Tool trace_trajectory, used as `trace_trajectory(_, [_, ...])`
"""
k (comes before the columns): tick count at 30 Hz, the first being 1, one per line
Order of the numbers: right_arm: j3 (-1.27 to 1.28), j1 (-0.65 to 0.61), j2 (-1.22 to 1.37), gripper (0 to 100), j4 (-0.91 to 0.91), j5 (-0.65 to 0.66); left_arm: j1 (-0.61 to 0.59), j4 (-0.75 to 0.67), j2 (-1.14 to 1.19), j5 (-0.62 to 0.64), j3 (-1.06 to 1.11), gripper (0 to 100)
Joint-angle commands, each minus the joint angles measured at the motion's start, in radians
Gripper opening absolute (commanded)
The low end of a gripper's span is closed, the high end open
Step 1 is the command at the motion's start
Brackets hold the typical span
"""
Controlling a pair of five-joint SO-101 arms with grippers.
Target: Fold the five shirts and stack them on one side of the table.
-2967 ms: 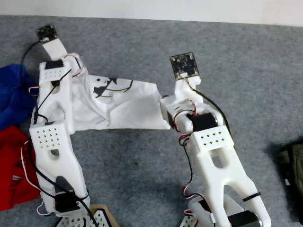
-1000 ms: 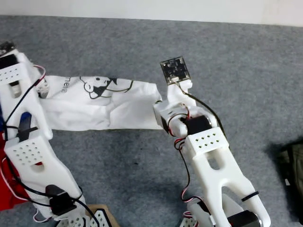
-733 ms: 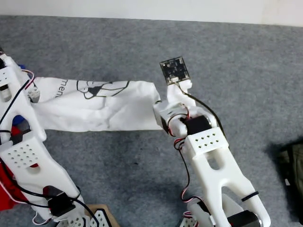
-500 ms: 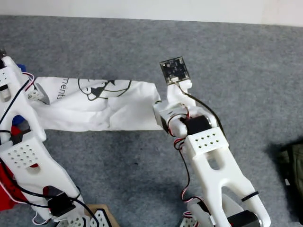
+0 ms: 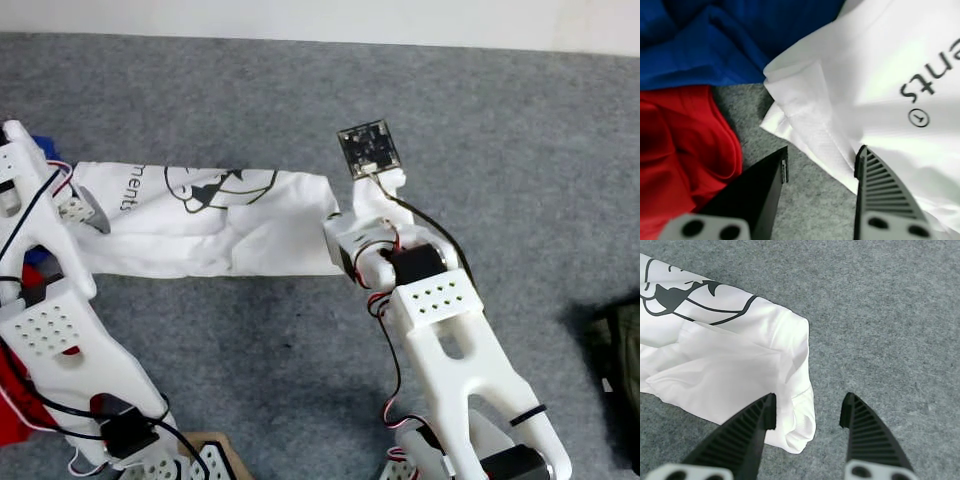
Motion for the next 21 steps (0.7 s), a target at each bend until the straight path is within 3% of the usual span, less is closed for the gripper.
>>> trace_trajectory(1, [-0.004,-0.015,-0.031,22.1,-0.018,-0.003,-0.013,0.029,-0.082,-0.008,-0.036,23])
trace_trajectory(9, [-0.004,-0.012,-0.031,22.1,-0.018,-0.003,-0.015,0.034,-0.081,-0.011,-0.021,23])
trace_trajectory(11, [-0.004,-0.012,-0.031,22.1,-0.018,-0.003,-0.013,0.034,-0.084,-0.072,0.007,22])
trace_trajectory(16, [-0.004,-0.012,-0.031,22.1,-0.018,-0.005,0.019,0.034,-0.145,-0.196,0.053,0])
trace_trajectory(18, [-0.004,-0.012,-0.031,22.1,-0.018,-0.005,0.024,0.032,-0.188,-0.192,0.082,4])
trace_trajectory(21, [-0.005,-0.012,-0.031,22.1,-0.018,-0.005,0.03,0.029,-0.249,-0.193,0.145,1])
